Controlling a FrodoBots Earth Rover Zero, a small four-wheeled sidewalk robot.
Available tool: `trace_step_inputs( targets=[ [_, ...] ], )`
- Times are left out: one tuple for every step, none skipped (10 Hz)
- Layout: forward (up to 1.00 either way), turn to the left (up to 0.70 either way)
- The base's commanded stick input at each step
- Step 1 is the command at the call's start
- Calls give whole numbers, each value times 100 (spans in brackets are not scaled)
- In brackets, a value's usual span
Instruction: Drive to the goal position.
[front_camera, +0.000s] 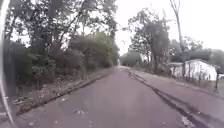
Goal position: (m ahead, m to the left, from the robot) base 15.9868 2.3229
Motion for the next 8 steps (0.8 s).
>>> trace_step_inputs(
  targets=[
    [70, 0],
    [70, 0],
    [70, 0],
    [70, 0],
    [70, 0],
    [70, 0],
    [70, 0],
    [70, 0]
  ],
)
